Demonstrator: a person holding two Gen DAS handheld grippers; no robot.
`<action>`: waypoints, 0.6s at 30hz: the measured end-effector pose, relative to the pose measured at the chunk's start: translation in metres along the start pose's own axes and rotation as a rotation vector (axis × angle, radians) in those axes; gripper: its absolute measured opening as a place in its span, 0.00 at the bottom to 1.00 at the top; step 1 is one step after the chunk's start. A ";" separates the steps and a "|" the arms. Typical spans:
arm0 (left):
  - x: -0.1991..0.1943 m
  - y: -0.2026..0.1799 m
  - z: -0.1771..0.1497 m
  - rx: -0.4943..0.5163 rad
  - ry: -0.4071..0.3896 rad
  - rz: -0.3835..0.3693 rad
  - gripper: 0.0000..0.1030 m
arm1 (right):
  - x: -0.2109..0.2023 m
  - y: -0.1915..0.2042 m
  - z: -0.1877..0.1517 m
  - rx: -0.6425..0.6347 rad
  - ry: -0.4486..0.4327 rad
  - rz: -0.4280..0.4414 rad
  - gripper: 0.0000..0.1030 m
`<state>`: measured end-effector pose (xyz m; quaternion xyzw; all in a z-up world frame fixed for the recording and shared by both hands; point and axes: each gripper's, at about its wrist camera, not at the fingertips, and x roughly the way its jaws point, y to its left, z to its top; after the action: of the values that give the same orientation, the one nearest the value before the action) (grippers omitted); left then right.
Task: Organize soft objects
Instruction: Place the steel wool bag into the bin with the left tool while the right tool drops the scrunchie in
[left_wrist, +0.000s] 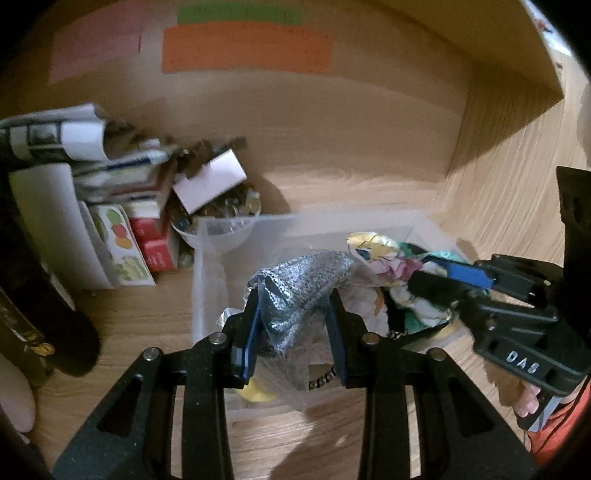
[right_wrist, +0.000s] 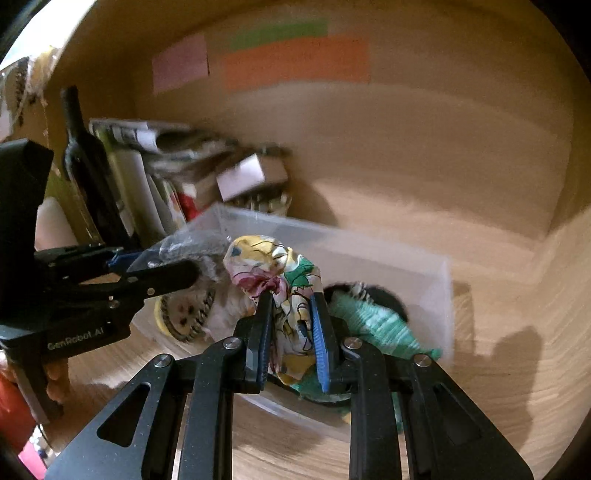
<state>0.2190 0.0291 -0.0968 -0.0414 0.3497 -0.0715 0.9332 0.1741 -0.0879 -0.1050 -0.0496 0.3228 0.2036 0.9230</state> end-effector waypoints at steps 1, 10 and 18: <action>0.002 0.000 -0.001 -0.001 0.010 -0.005 0.32 | 0.004 0.000 -0.002 0.000 0.018 0.002 0.18; -0.002 0.002 -0.003 -0.012 0.048 -0.043 0.50 | 0.001 0.000 -0.003 -0.003 0.025 -0.008 0.47; -0.049 -0.005 0.002 0.019 -0.052 -0.023 0.61 | -0.035 0.005 0.001 -0.012 -0.064 -0.055 0.73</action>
<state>0.1832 0.0324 -0.0630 -0.0385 0.3241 -0.0841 0.9415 0.1479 -0.0948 -0.0825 -0.0574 0.2904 0.1816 0.9378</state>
